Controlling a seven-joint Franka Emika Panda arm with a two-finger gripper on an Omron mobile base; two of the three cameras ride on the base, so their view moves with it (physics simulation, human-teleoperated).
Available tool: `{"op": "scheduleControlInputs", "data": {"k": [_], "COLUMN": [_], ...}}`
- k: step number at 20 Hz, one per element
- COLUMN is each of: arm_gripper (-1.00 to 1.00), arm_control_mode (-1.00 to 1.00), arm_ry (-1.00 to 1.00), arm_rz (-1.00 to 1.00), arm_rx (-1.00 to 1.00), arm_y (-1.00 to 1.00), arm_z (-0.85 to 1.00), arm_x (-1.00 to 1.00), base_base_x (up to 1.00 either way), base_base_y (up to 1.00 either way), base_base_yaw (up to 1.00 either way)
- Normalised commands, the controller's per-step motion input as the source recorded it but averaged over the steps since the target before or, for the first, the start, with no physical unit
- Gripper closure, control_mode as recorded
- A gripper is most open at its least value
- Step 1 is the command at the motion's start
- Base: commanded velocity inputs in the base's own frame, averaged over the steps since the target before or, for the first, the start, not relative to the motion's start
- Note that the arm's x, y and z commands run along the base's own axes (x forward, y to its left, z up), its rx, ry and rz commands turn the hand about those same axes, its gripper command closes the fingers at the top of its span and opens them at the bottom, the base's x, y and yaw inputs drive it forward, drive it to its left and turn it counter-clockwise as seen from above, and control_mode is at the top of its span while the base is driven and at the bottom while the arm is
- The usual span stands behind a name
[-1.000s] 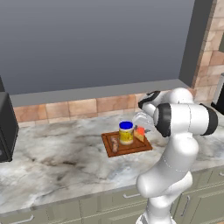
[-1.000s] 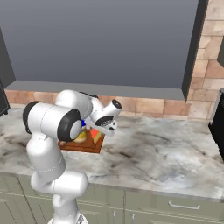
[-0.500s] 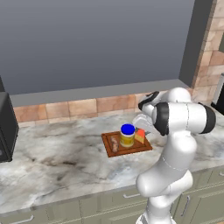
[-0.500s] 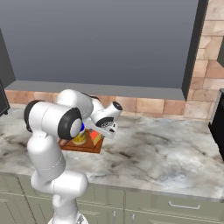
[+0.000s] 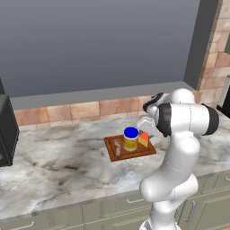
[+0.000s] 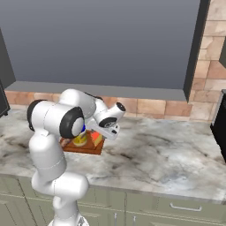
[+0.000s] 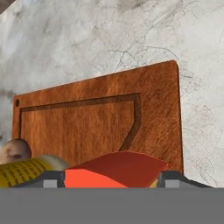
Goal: Retrieve the reheated potato from the microwave, then place the potato, cheese, and condiment on the cutting board.
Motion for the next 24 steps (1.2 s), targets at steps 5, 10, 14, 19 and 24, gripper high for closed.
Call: {"op": "scheduleControlInputs", "data": {"k": [5,10,14,19,24], "arm_gripper": [-1.0,-1.0,-1.0,-1.0,-1.0], "arm_control_mode": [-1.0,-1.0,-1.0,-1.0,-1.0], "arm_ry": [0.0,0.0,0.0,0.0,-0.02], "arm_rz": [0.0,-0.02,-0.07,-0.05,-0.07], "arm_rx": [0.0,0.0,-0.03,-0.11,-0.15], "arm_y": [0.02,0.01,-0.01,-0.14,-0.03], "arm_z": [0.12,0.3,0.53,0.33,0.31], "arm_x": [-0.05,-0.05,-0.09,-0.55,-0.61], "base_base_x": [0.0,0.0,0.0,0.0,0.0], "base_base_y": [0.0,0.0,0.0,0.0,0.0], "base_base_yaw": [0.0,0.0,0.0,0.0,0.0]}}
